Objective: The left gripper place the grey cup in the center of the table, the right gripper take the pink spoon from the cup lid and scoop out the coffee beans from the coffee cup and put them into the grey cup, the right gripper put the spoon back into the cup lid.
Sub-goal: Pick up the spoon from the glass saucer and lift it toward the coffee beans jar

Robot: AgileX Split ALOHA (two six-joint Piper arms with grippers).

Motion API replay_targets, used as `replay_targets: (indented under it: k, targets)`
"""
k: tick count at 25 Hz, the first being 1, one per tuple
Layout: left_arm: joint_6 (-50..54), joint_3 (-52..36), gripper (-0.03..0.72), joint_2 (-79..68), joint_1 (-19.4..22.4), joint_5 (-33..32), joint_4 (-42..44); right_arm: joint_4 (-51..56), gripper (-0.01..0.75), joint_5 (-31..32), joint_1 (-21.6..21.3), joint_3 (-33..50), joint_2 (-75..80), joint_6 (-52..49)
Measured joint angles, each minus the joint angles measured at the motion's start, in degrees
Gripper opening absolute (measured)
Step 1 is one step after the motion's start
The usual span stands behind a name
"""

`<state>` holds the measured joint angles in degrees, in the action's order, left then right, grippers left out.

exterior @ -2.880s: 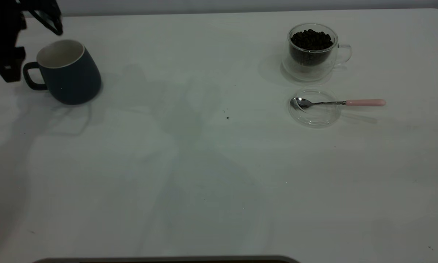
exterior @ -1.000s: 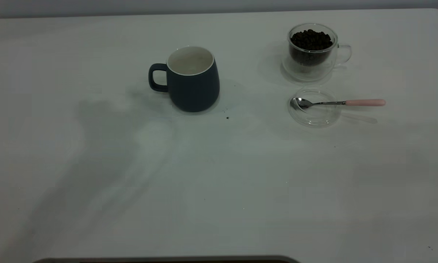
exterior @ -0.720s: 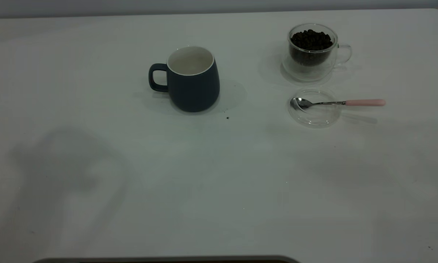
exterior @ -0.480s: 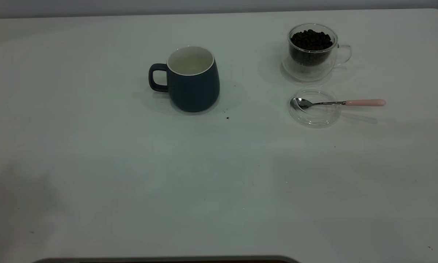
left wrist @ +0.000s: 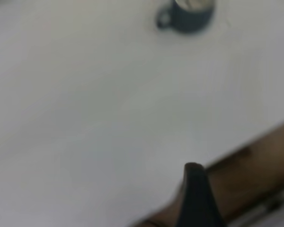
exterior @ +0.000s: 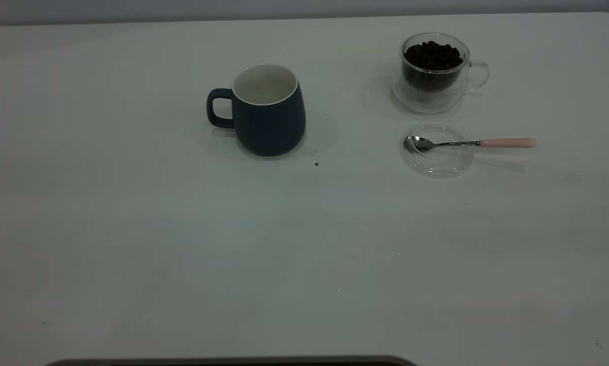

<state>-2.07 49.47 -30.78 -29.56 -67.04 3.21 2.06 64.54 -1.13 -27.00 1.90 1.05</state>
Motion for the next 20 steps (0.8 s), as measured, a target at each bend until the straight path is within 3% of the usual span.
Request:
replay_targets:
  k: [4,9,20]
  targets:
    - [0.00,-11.09,0.567,7.83,0.00,0.17,-3.21,0.00,0.591,0.00,0.00,0.00,0.00,0.00]
    - [0.02,-18.64,0.567,14.71,0.00,1.52,-3.59,0.00,0.591,0.00,0.00,0.00,0.00,0.00]
    - [1.10,-21.62,0.567,17.71,0.00,2.60,-3.66,0.00,0.591,0.00,0.00,0.00,0.00,0.00]
